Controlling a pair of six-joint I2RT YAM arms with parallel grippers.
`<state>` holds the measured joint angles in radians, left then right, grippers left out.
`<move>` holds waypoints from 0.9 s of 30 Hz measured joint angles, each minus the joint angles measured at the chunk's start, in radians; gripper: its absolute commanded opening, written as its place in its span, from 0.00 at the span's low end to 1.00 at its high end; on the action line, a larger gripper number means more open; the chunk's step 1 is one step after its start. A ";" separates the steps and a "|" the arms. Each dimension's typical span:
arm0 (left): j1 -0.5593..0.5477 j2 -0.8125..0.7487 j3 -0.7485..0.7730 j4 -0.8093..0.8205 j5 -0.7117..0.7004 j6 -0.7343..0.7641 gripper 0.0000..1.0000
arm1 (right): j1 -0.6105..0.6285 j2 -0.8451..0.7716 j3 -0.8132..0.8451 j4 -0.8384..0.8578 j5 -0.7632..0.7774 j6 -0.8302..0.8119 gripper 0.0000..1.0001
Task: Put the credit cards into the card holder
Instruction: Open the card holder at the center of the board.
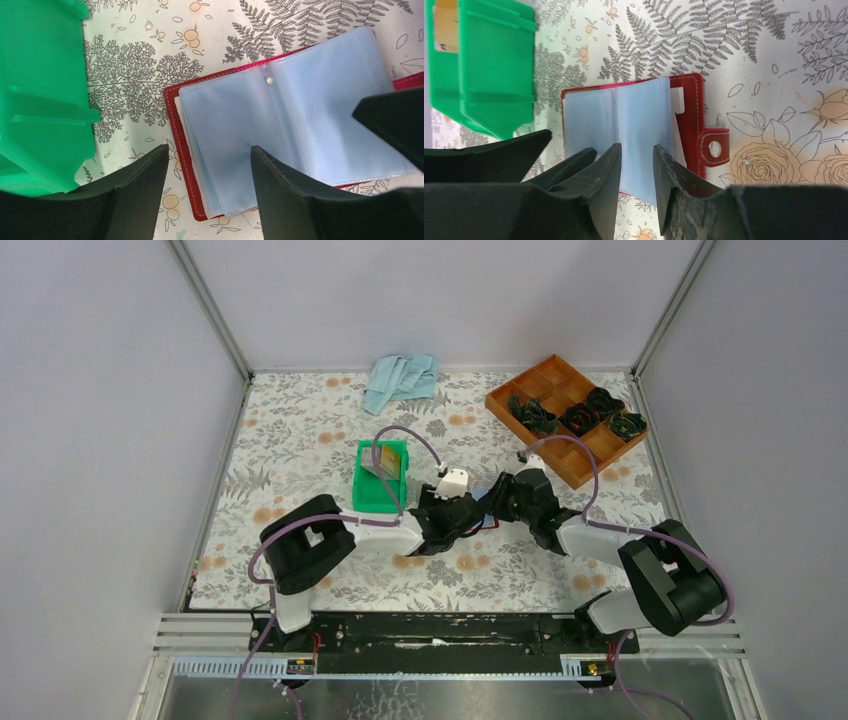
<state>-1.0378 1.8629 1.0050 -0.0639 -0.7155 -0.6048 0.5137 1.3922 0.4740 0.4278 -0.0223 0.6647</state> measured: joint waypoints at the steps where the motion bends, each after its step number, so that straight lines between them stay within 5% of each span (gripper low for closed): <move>1: 0.000 -0.003 -0.002 0.000 0.002 0.000 0.68 | 0.000 0.018 0.000 0.007 -0.004 0.003 0.37; 19: 0.000 -0.045 -0.026 -0.005 -0.007 -0.001 0.69 | 0.001 0.144 -0.002 0.113 -0.018 0.040 0.37; 27: 0.000 -0.119 -0.015 -0.039 -0.018 0.010 0.79 | 0.001 0.142 -0.002 0.109 -0.013 0.039 0.37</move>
<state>-1.0378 1.7443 0.9901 -0.1032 -0.7330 -0.5949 0.5144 1.5341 0.4721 0.5365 -0.0353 0.7036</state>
